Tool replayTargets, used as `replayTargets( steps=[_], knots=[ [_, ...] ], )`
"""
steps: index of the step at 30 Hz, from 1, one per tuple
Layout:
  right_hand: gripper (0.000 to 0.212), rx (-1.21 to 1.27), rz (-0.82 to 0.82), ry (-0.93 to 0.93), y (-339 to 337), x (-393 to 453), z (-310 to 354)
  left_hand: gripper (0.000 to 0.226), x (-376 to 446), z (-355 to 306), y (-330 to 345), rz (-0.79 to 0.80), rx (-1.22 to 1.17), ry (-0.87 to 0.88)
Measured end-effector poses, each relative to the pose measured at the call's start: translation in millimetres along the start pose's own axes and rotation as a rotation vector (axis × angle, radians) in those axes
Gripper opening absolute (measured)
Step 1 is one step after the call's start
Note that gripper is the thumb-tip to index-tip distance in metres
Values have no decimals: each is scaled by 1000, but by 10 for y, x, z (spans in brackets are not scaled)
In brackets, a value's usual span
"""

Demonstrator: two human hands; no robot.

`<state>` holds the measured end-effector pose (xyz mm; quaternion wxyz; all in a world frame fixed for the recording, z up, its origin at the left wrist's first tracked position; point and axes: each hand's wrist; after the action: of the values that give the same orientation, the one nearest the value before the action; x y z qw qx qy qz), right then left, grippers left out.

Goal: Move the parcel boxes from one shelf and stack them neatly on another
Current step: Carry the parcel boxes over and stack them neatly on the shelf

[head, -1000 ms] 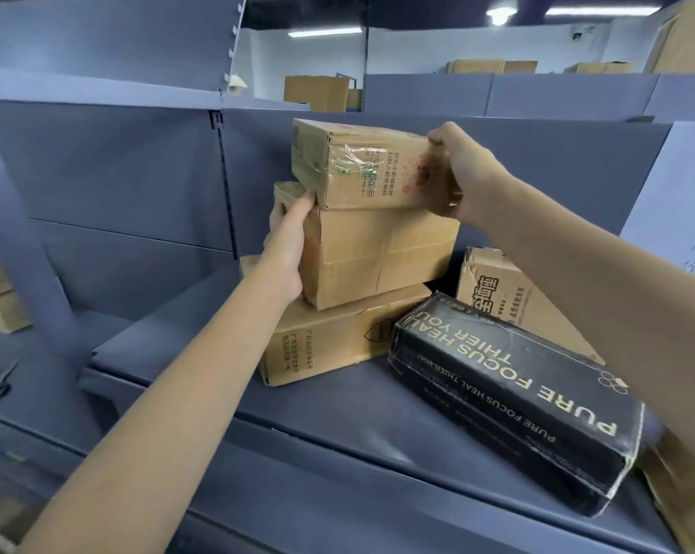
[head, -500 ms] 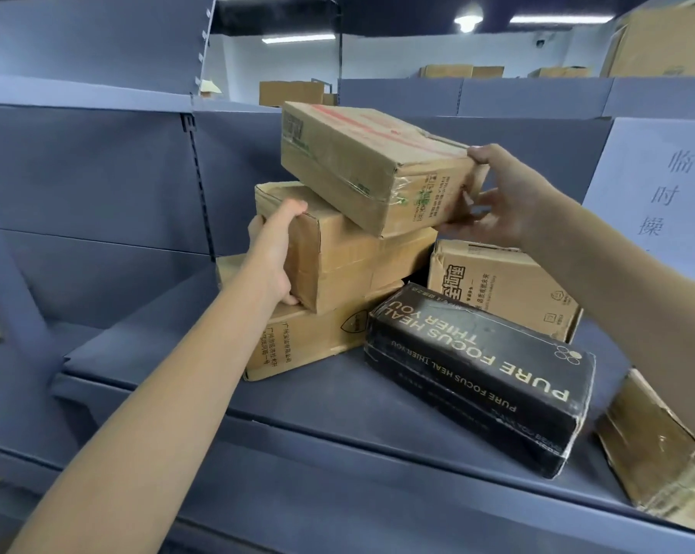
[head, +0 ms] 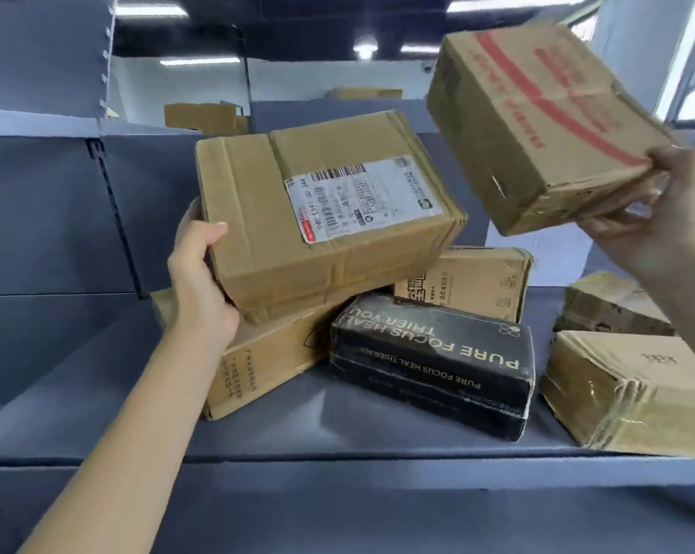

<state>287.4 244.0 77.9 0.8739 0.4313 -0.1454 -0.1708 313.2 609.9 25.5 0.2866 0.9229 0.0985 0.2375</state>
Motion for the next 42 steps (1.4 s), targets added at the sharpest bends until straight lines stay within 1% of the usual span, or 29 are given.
replayTargets(
  steps=[2, 4, 7, 9, 11, 14, 18, 19, 21, 23, 26, 29, 33, 35, 38, 40, 42],
  knots=[
    [26, -45, -79, -39, -177, -118, 32, 58, 9, 55, 34, 42, -8, 31],
    [31, -115, -158, -85, -320, -285, 44, 71, -31, 119, 119, 101, 2, 58],
    [51, -204, -234, -149, -525, -529, 183, 83, -109, 209, 321, 210, -13, 42],
    [57, -226, -265, -192, -619, -697, 355, 81, -152, 248, 497, 268, -31, 5],
    [52, -264, -310, -254, -715, -875, 566, 79, -233, 297, 694, 308, -67, -23],
    [47, -281, -356, -326, -941, -1137, 902, 83, -438, 374, 1011, 376, -130, -50],
    [28, -240, -434, -365, -1324, -1530, 1347, 85, -777, 524, 1461, 516, -179, -118],
    [28, -221, -454, -370, -1434, -1640, 1452, 82, -889, 584, 1578, 545, -182, -146],
    [32, -189, -485, -390, -1665, -1852, 1654, 67, -1149, 705, 1804, 572, -200, -188],
    [28, -180, -519, -408, -1885, -2066, 1852, 57, -1433, 833, 2031, 588, -218, -219],
    [20, -116, -585, -433, -2203, -2375, 2133, 54, -1912, 991, 2361, 633, -234, -275],
    [20, -93, -662, -458, -2515, -2649, 2464, 57, -2413, 1142, 2649, 684, -224, -325],
    [25, -82, -777, -426, -3036, -2890, 2796, 70, -3012, 1448, 2888, 711, -177, -425],
    [22, -85, -837, -399, -3321, -2981, 2903, 73, -3318, 1608, 2995, 685, -125, -454],
    [18, -68, -915, -389, -3719, -3099, 3079, 91, -3814, 1794, 3142, 656, -76, -519],
    [21, -37, -958, -374, -3949, -3171, 3179, 88, -4107, 1895, 3191, 648, -55, -549],
    [26, 6, -987, -352, -4176, -3244, 3254, 74, -4337, 1989, 3223, 630, -17, -601]
  ],
)
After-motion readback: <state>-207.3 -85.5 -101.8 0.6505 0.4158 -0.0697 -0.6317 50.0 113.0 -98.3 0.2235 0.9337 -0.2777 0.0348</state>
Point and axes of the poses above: each hand's wrist, its own x-axis towards the middle knuckle, its own y-axis out of the palm, z = x × y, and after that the axes turned 6 degrees about y, right-handed
